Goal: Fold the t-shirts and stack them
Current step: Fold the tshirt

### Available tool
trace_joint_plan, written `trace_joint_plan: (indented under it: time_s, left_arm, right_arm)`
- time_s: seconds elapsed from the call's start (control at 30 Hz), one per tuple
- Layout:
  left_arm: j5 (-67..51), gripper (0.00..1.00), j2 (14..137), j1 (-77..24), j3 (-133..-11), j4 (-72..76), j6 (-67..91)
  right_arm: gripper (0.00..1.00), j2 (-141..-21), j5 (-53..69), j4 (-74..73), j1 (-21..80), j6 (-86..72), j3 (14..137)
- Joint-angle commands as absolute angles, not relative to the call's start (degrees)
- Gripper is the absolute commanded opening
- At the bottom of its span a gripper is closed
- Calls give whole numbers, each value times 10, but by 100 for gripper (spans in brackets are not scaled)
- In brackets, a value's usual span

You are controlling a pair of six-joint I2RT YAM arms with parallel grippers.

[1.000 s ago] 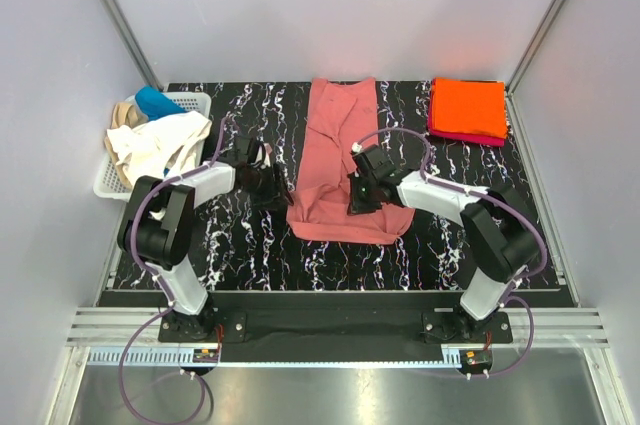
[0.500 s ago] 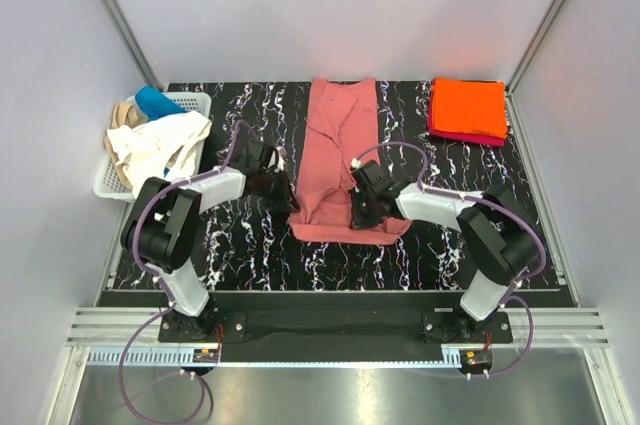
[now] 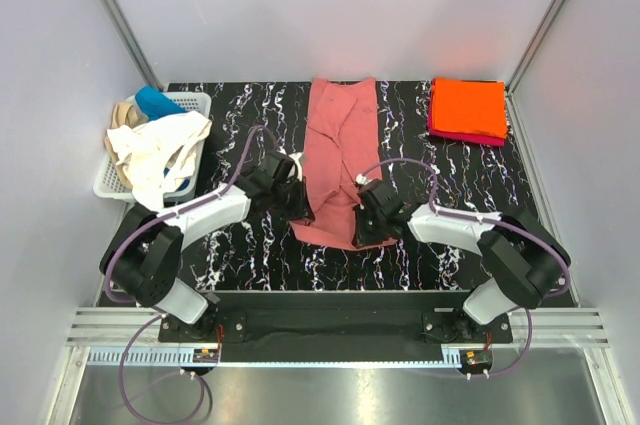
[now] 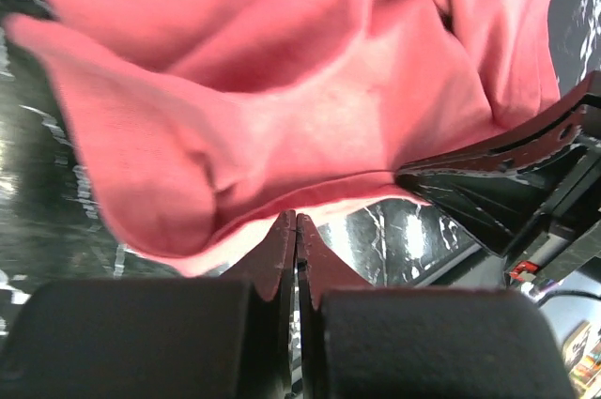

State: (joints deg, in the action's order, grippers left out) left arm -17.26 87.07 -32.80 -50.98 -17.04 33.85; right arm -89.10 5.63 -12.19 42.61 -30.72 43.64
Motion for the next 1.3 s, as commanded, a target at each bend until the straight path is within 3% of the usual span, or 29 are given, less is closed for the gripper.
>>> trace_joint_plan:
  time_s: [0.0,0.07,0.13,0.23,0.57,0.7,0.77,0.87,0.9,1.03,1.27]
  left_arm:
    - [-138,0,842,-342,-510,-156,347]
    - [-111,1,834,-341,-512,-180,349]
    - [-50,22,820,-338,-519,-214,345]
    - [-31,35,810,-306,-514,-225,341]
    - [-128,54,847,-283,-463,-145,322]
    - [-149,55,883,-275,-469,-122,318]
    - [-147,53,893,-271,-481,-121,316]
    - [-165,40,909,-269,-497,-118,302]
    - [-184,27,910,-268,-504,-118,301]
    - [-213,0,878,-285,-499,-107,297]
    - [-179,0,797,-355,-464,-109,294]
  right_arm:
    - [4,-853,61,-85,439,-313,408]
    - [5,-844,61,-79,440,-309,392]
    - [5,-832,61,-70,441,-305,381]
    - [5,-821,60,-56,442,-305,359]
    - [4,-801,62,-14,446,-316,316]
    - [5,-795,60,-14,446,-316,315]
    - [5,-794,60,-15,446,-316,314]
    - [5,-792,63,-15,446,-319,313]
    - [5,-789,65,-16,446,-323,313]
    - [5,-780,68,-20,451,-332,313]
    - [6,-745,69,-30,461,-337,303]
